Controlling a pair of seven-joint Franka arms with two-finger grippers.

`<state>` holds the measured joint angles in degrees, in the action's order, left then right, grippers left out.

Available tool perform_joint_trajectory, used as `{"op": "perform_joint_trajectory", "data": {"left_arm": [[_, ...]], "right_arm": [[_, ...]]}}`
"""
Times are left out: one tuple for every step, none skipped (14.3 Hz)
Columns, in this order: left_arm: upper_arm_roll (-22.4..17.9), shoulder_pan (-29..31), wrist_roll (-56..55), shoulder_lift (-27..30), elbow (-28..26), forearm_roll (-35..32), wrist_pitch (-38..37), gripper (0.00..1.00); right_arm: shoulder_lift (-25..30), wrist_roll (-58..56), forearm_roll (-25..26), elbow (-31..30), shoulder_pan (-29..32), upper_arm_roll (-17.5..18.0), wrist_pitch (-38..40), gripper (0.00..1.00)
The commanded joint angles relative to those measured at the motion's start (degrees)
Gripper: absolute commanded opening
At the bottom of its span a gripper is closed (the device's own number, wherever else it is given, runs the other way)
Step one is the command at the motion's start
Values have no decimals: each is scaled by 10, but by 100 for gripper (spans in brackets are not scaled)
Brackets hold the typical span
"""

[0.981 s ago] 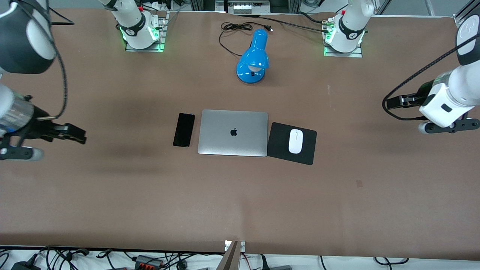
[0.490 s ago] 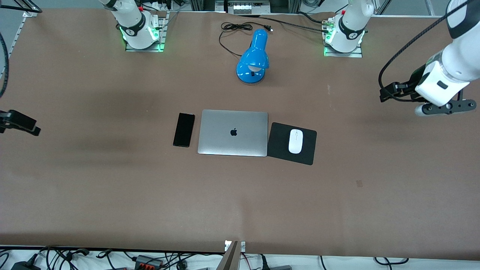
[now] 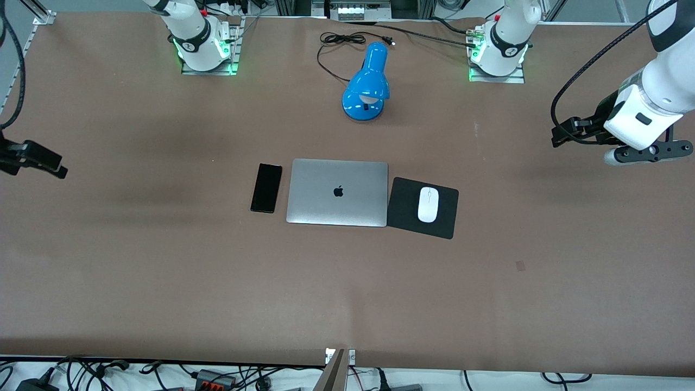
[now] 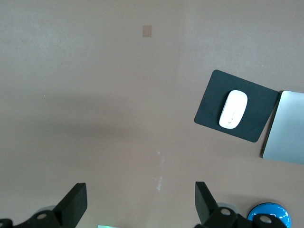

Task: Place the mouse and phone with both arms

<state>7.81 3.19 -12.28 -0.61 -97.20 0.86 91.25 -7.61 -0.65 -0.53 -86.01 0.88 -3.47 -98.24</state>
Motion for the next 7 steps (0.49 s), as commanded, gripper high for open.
{"op": "perform_joint_trajectory", "data": {"left_arm": [[1,6,3,12,-12,11,4,100],[0,6,3,12,-12,11,4,100],[0,6,3,12,-12,11,5,100],[1,6,3,12,-12,12,5,100],[0,6,3,12,-12,12,5,100],[1,6,3,12,-11,12,5,100],[0,6,3,12,-11,12,5,100]], "right_arm": [[77,-8,11,-108,-2,3,-39,100],[89,-8,11,-123,-2,3,-38,100],[102,-8,11,-137,-2,3,-38,100],[112,-12,13,-144,-2,4,-33,100],[116,-14,13,-146,-2,4,-31,100],[116,-14,13,-145,-2,4,-26,100],[116,-14,13,-141,-2,4,-14,100]]}}
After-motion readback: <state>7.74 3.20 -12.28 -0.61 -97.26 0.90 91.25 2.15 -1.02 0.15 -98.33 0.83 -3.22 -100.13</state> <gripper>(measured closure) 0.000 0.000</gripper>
